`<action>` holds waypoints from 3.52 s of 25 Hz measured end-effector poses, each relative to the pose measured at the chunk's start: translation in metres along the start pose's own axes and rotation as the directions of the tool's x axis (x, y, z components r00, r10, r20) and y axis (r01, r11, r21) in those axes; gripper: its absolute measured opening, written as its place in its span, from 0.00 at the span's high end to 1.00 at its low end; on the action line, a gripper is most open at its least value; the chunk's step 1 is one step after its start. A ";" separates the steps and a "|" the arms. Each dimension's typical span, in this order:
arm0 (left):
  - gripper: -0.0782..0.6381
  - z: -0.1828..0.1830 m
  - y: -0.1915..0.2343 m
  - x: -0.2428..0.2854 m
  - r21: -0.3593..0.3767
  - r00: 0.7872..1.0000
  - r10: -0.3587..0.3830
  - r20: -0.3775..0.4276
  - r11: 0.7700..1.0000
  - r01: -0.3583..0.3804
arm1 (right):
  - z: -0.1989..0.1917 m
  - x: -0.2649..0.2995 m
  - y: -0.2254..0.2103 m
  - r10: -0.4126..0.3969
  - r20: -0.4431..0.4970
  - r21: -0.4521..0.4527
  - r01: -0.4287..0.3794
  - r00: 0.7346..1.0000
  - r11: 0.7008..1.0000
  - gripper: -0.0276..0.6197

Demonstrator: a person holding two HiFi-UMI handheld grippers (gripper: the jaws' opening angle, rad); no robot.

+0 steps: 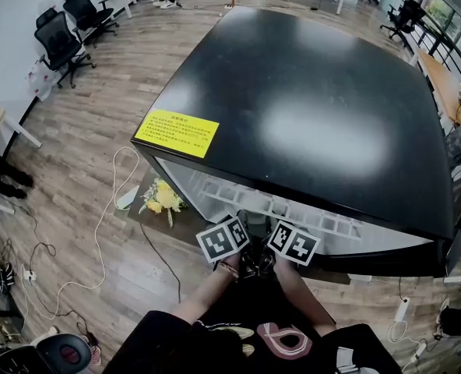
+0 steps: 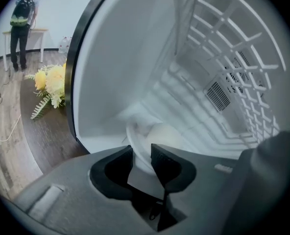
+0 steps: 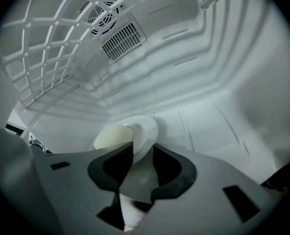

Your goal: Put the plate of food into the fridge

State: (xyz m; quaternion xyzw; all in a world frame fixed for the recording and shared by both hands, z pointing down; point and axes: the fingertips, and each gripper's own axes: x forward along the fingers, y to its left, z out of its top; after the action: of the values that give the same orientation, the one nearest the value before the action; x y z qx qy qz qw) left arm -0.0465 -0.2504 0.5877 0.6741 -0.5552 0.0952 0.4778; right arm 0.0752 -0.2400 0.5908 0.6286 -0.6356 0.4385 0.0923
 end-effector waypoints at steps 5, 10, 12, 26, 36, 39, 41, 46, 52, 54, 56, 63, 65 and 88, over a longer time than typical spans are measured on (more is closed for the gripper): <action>0.72 0.001 -0.001 0.000 0.040 1.000 -0.006 -0.005 0.999 0.006 | 0.001 0.000 -0.001 0.007 0.008 0.034 -0.007 1.000 0.999 0.76; 0.72 0.005 0.000 -0.003 0.059 0.999 -0.014 -0.038 0.998 0.016 | 0.005 -0.001 -0.002 -0.004 0.035 0.035 0.002 0.999 0.999 0.73; 0.72 0.007 0.004 -0.004 0.098 0.999 0.014 -0.036 0.995 -0.011 | 0.010 0.000 -0.003 -0.008 0.058 0.026 0.007 0.998 1.000 0.71; 0.64 0.003 0.006 -0.004 0.176 0.995 0.006 -0.100 0.984 0.012 | 0.012 -0.005 -0.013 -0.022 0.076 0.039 0.020 0.997 0.999 0.66; 0.60 -0.002 -0.002 -0.023 0.220 0.996 -0.059 -0.074 0.973 0.074 | 0.009 -0.031 -0.001 0.081 0.110 -0.015 -0.080 0.991 0.997 0.48; 0.60 -0.002 -0.007 -0.032 0.268 0.996 -0.081 -0.046 0.959 0.090 | 0.003 -0.041 0.004 0.135 0.112 -0.046 -0.131 0.985 0.990 0.48; 0.60 -0.002 -0.011 -0.039 0.298 0.994 -0.101 -0.038 0.949 0.107 | -0.003 -0.047 0.008 0.169 0.110 -0.048 -0.164 0.979 0.985 0.52; 0.60 -0.004 -0.037 -0.066 0.340 0.969 -0.245 -0.020 0.910 0.238 | -0.006 -0.071 0.012 0.164 0.164 -0.148 -0.140 0.973 0.979 0.52; 0.60 -0.011 -0.050 -0.092 0.469 0.959 -0.283 0.030 0.851 0.237 | -0.013 -0.099 0.014 0.145 0.203 -0.199 -0.104 0.968 0.974 0.55; 0.60 -0.015 -0.051 -0.099 0.480 0.955 -0.294 0.035 0.843 0.242 | -0.015 -0.109 0.014 0.132 0.222 -0.221 -0.082 0.966 0.972 0.58; 0.60 -0.018 -0.051 -0.108 0.485 0.950 -0.311 0.042 0.837 0.252 | -0.018 -0.119 0.018 0.142 0.246 -0.244 -0.080 0.959 0.966 0.60; 0.62 -0.037 -0.059 -0.135 0.536 0.924 -0.381 0.042 0.789 0.301 | -0.036 -0.145 0.022 0.160 0.294 -0.271 -0.079 0.942 0.959 0.67; 0.63 -0.042 -0.059 -0.141 0.518 0.913 -0.406 0.046 0.791 0.325 | -0.041 -0.150 0.022 0.152 0.307 -0.280 -0.063 0.940 0.958 0.69; 0.88 -0.086 -0.030 -0.166 0.609 0.930 -0.363 0.057 0.751 0.255 | -0.092 -0.172 0.042 0.174 0.317 -0.427 -0.023 0.932 0.904 0.94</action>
State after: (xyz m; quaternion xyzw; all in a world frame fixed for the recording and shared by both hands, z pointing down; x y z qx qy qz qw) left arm -0.0471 -0.0787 0.5077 0.8771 -0.4171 0.1242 0.2033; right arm 0.0319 -0.0618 0.5125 0.6284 -0.7519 0.1793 0.0877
